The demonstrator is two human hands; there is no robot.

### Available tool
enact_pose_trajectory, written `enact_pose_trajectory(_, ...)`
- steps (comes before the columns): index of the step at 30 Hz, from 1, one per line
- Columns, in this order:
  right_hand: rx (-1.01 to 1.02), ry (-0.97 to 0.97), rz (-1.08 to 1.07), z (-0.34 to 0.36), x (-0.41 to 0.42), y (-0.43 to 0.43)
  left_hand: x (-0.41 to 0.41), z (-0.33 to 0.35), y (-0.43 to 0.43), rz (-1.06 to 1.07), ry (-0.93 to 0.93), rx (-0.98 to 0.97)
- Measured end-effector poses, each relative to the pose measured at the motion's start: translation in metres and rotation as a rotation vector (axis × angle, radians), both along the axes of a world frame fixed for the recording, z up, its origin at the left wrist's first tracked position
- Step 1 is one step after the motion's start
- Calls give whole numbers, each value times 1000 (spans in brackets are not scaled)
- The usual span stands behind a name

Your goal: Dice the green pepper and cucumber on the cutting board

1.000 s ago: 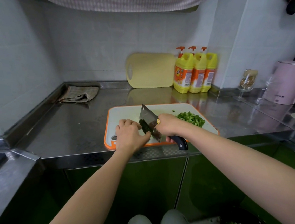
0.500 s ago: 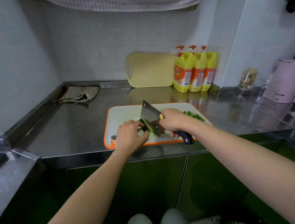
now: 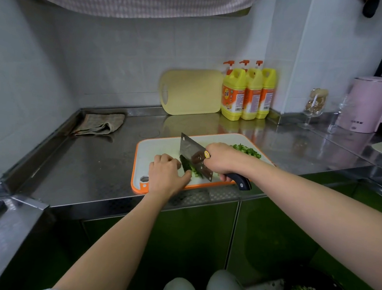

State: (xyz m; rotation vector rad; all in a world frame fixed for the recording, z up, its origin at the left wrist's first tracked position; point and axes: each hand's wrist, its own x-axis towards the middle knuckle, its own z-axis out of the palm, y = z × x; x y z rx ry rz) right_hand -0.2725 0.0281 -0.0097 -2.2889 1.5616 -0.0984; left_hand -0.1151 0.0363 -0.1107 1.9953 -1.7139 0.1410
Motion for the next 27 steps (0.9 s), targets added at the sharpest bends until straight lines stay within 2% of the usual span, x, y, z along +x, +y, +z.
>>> enact_pose_trajectory(16, 42, -40, -6, -8, -8, 0, -30, 12, -6, 152, 292, 14)
enact_pose_trajectory(22, 63, -43, 11, -8, 6, 3, -14, 17, 7, 120, 273, -1)
enact_pose_trajectory(27, 95, -111, -20, -2, 7, 6, -5, 9, 4, 134, 453, -8)
